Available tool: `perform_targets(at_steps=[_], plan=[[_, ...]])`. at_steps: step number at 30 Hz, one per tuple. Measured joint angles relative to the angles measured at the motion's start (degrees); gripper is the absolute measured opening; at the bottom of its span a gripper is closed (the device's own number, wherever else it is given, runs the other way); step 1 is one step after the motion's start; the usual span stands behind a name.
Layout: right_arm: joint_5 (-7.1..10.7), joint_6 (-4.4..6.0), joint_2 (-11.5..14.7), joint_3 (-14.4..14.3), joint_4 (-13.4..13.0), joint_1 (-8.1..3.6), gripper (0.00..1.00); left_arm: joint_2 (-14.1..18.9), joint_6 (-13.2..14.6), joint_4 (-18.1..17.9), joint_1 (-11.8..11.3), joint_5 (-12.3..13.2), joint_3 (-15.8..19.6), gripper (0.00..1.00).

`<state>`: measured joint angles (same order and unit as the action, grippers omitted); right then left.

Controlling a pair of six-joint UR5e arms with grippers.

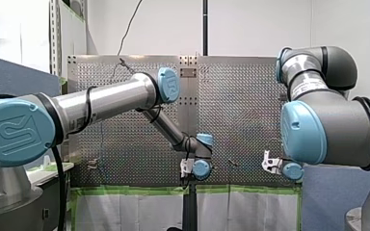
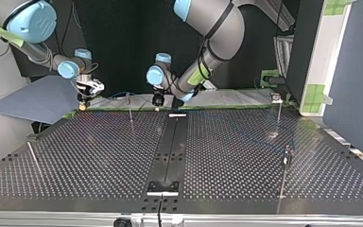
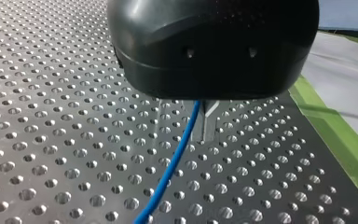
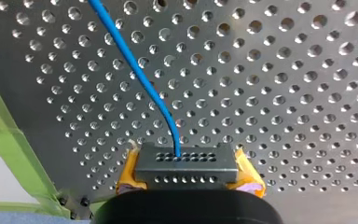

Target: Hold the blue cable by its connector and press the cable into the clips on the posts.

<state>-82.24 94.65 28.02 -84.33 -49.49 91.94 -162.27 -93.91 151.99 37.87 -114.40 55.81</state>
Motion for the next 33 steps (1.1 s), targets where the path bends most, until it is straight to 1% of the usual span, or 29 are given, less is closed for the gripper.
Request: perform_targets(at_steps=[9, 16, 20, 33], plan=[[0.77, 0.09, -0.43, 1.86, 0.45, 0.05, 0.0, 0.0, 0.05, 0.07, -0.14, -0.12, -0.26, 0.0], [1.36, 0.98, -0.63, 2.71, 0.58, -0.08, 0.0, 0.0, 0.04, 0.07, -0.14, -0.03, -0.63, 0.0], [2.22, 1.13, -0.73, 3.03, 0.57, -0.14, 0.0, 0.0, 0.01, 0.12, -0.14, -0.13, -0.93, 0.0], [4.78, 1.15, -0.86, 3.98, 0.77, -0.24, 0.0, 0.0, 0.01, 0.16, -0.03, -1.05, -1.36, 0.0]])
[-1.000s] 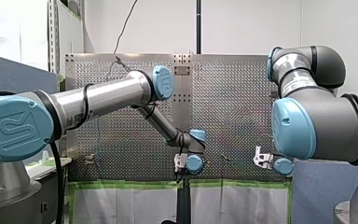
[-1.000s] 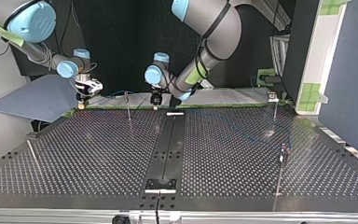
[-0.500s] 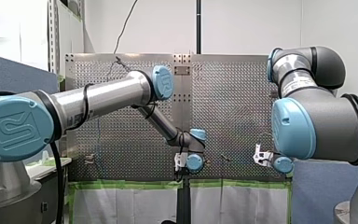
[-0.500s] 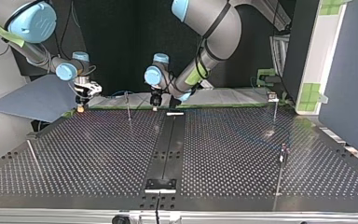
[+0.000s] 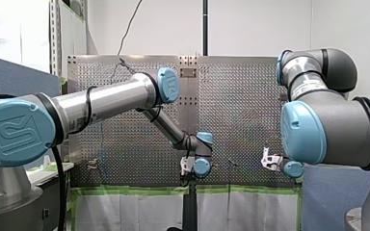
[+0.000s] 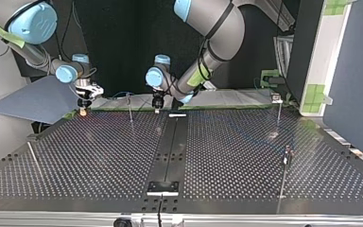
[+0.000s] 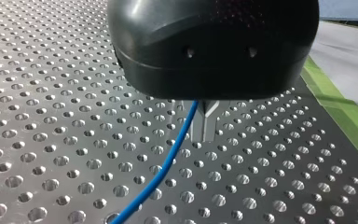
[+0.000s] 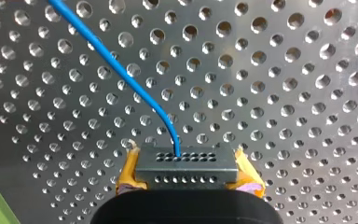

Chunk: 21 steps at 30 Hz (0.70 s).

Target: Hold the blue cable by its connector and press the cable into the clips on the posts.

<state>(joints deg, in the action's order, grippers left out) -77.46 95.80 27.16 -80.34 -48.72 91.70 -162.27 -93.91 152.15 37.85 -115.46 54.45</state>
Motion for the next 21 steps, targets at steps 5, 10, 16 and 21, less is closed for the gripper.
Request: perform_targets(at_steps=[5, 10, 16, 21], plan=[[0.17, -0.13, -0.03, 0.03, 0.0, 0.21, 0.0, 0.02, -0.01, 0.02, 0.13, -0.28, 0.02, 0.29], [0.19, -0.1, -0.08, 0.07, -0.06, 0.3, 0.0, 0.01, 0.02, 0.01, 0.26, -0.29, 0.39, 0.98], [0.19, -0.15, -0.12, 0.09, -0.05, 0.36, 0.0, 0.07, 0.63, 0.0, 0.45, -1.04, 0.69, 1.0], [0.2, -0.14, -0.18, 0.09, 0.01, 0.36, 0.0, 0.08, 1.31, 0.15, 0.53, -1.3, 0.67, 1.0]])
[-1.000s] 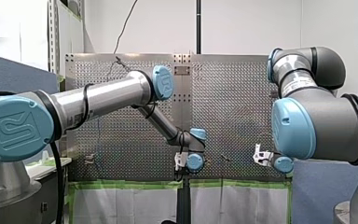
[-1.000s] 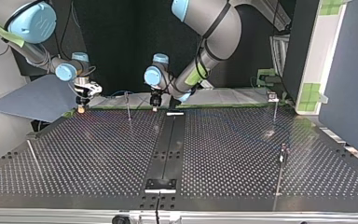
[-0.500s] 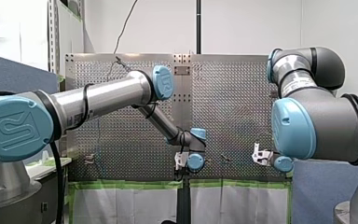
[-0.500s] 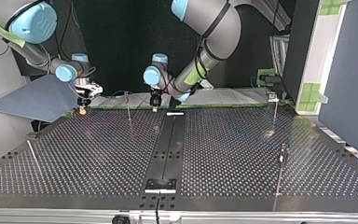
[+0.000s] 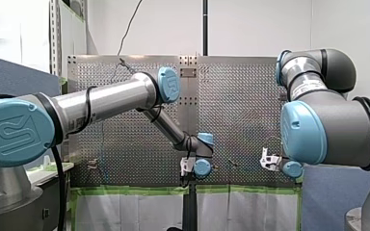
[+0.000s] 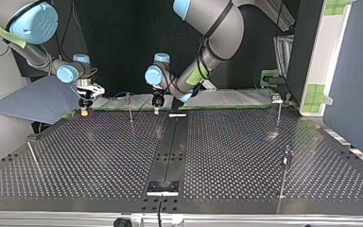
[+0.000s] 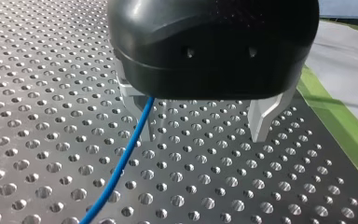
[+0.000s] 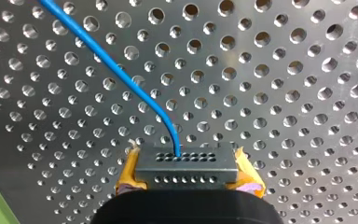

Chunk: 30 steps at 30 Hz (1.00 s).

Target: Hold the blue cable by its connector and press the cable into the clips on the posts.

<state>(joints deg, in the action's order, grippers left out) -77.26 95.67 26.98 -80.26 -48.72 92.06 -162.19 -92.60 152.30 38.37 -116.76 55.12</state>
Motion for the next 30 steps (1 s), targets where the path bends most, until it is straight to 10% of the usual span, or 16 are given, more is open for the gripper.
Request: perform_targets(at_steps=[30], plan=[[-0.01, 0.07, -0.2, 0.01, 0.1, 0.23, 0.0, 4.21, 4.47, 7.99, 3.9, 3.51, 3.77, 1.0]])
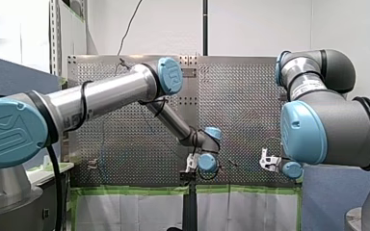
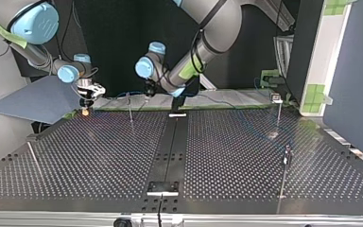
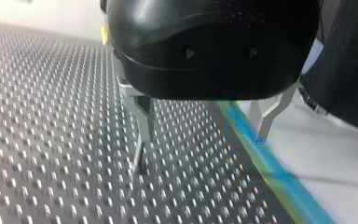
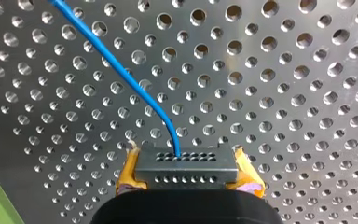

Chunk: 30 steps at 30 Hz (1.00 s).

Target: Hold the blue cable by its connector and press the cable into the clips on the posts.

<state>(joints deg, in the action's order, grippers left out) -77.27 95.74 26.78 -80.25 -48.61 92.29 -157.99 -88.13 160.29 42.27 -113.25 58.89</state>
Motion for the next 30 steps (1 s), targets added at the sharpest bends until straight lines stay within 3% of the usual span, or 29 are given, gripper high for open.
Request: perform_targets(at_steps=[8, 15, 23, 30], plan=[[0.0, 0.08, -0.06, -0.01, 0.0, 0.27, 0.0, 3.76, 0.7, 0.71, 1.81, 2.98, 3.94, 1.0], [-0.01, 0.08, -0.08, 0.0, 0.0, 0.38, 0.0, 4.56, 2.29, 3.88, 3.52, 4.64, 6.86, 1.0], [0.0, 0.08, -0.09, -0.01, 0.0, 0.46, 0.0, 4.59, 1.2, 4.25, 5.32, 5.72, 6.48, 1.0], [-0.01, 0.08, -0.11, -0.01, 0.08, 0.54, 0.0, 4.59, -0.74, 3.0, 6.31, 4.08, 4.46, 1.0]])
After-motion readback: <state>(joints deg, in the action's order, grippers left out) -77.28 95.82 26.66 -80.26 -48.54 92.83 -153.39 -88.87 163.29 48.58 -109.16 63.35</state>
